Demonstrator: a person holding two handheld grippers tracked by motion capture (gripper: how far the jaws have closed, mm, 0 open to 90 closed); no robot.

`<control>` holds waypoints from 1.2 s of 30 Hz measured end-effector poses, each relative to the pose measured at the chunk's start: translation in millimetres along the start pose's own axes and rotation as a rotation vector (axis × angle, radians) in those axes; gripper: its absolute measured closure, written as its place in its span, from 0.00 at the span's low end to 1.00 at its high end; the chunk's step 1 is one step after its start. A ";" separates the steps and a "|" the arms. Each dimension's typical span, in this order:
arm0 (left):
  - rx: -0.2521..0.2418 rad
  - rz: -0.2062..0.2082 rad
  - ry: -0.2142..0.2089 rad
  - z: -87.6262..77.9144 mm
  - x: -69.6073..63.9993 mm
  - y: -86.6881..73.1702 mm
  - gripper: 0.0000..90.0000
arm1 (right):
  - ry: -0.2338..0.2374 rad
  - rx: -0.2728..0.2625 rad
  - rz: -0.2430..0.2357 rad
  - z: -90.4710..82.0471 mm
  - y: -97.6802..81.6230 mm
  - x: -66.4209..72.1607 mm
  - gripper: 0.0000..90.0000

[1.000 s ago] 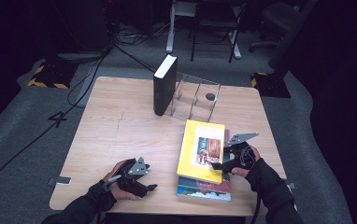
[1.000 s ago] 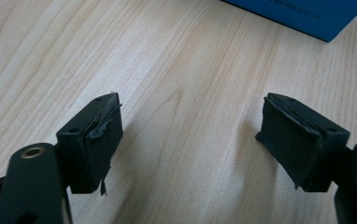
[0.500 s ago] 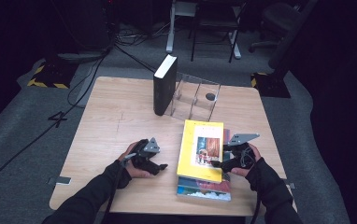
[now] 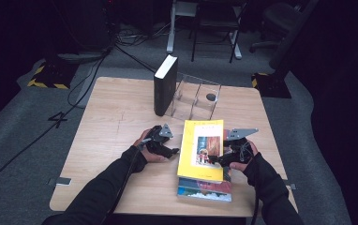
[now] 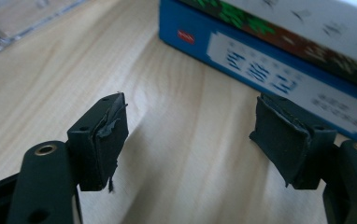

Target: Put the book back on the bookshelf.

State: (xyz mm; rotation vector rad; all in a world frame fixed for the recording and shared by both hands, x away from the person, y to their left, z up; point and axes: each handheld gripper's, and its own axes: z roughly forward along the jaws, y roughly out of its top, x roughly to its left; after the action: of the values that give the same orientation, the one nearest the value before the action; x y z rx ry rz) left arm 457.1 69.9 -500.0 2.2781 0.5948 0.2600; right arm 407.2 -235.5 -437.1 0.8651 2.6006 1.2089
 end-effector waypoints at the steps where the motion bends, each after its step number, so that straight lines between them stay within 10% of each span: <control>1: -0.003 0.000 0.006 0.5 1.4 2.1 0.30 | 0.003 -0.006 0.002 1.7 1.1 -1.3 0.24; 14: -0.058 -0.008 0.002 -3.9 10.5 21.0 0.41 | 0.037 -0.117 0.002 8.8 7.7 -5.3 0.78; 36: -0.315 -0.021 -0.105 -64.3 23.4 53.2 0.72 | -0.018 -0.370 -0.180 -26.8 28.0 30.6 0.86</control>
State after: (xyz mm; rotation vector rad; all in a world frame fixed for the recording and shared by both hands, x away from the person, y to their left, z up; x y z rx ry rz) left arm 472.6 89.1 -416.9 1.9675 0.4855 0.2067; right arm 384.7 -221.8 -395.4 0.5542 2.2714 1.5468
